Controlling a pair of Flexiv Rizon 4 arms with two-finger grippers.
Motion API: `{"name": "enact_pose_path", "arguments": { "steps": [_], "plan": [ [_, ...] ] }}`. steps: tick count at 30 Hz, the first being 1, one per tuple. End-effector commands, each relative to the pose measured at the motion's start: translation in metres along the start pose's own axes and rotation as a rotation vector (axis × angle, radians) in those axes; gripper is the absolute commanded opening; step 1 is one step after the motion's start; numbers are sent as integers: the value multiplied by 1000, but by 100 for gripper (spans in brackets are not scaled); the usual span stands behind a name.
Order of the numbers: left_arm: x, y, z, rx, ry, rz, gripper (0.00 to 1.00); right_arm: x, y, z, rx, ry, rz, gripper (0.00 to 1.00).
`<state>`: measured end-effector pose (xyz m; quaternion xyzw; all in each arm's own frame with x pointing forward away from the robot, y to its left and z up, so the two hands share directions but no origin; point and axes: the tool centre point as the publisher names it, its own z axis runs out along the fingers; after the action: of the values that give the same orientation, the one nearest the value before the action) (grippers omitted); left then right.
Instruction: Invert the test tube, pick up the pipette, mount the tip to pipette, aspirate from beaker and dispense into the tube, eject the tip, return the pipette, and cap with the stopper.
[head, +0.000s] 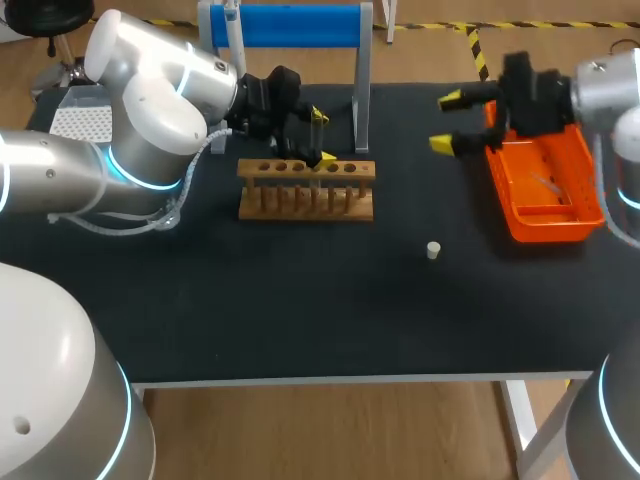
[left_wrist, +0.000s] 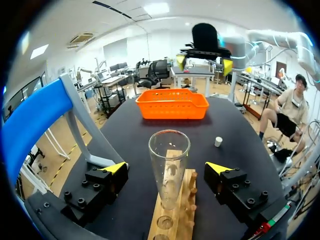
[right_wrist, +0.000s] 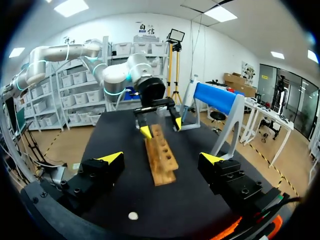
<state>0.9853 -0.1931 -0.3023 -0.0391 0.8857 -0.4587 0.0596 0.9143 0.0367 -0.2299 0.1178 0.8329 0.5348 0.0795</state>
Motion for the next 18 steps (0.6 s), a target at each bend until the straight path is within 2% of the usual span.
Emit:
{"name": "enact_pose_path", "arguments": {
  "steps": [1,6,12,18],
  "plan": [
    [0,0,0,-2,1,-1,100,57,-16,-56,-16,-32,3,100],
    [0,0,0,-2,1,-1,100,81,-42,-55,6,-48,13,100],
    [0,0,0,-2,1,-1,100,98,-78,-45,15,-60,69,100],
    [0,0,0,-2,1,-1,100,105,-102,-36,29,-125,75,100]
  ]
}}
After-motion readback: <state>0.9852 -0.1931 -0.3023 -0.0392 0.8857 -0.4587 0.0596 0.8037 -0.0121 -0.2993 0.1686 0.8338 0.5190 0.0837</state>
